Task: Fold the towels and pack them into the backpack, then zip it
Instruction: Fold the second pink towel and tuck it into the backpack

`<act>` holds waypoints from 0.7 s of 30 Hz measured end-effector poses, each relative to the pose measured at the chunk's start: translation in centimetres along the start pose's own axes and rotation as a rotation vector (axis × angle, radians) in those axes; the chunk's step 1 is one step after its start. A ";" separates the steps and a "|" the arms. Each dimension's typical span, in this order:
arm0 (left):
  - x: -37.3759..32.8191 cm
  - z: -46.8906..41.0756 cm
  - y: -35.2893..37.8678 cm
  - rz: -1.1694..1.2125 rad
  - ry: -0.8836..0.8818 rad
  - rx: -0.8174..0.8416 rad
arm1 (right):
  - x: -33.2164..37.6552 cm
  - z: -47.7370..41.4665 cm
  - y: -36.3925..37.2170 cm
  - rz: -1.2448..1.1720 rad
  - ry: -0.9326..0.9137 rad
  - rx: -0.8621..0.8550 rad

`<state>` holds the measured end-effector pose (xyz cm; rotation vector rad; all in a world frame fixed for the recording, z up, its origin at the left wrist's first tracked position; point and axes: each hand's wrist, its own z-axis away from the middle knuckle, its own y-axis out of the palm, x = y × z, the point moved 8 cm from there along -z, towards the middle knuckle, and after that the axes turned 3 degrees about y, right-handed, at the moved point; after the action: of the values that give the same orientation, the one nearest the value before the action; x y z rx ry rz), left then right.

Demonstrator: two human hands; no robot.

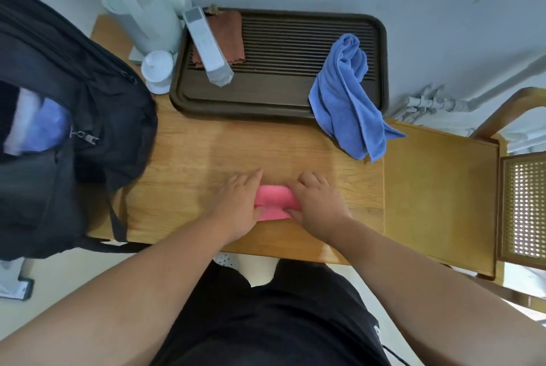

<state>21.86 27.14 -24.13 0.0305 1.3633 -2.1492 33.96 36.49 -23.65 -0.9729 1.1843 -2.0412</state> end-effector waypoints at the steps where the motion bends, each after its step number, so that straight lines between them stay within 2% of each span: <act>1: 0.4 0.5 -0.5 0.065 -0.021 -0.010 | 0.2 0.0 -0.2 -0.055 0.022 0.039; 3: 1.3 1.5 -1.8 0.213 -0.062 -0.052 | 0.8 -0.1 -1.2 -0.208 0.062 0.059; 8: 4.2 4.1 -7.8 0.572 -0.160 -0.199 | 3.5 -1.3 -5.9 -0.565 0.092 -0.032; 11: 6.0 6.0 -12.7 0.780 -0.132 -0.305 | 6.0 -2.0 -9.3 -0.701 0.122 -0.066; 15: 9.1 8.9 -18.3 1.043 -0.022 -0.419 | 10.3 -2.0 -13.8 -0.907 0.183 -0.273; 18: 11.7 10.9 -21.2 1.110 0.084 -0.429 | 14.7 -1.7 -15.3 -1.203 0.230 -0.406; 21: 14.7 13.0 -23.0 1.071 0.142 -0.400 | 18.8 -1.2 -15.1 -1.411 0.313 -0.560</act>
<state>2.24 16.52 -3.83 0.6148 1.3685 -0.9885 20.52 29.20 -4.89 -2.2825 1.4335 -3.0112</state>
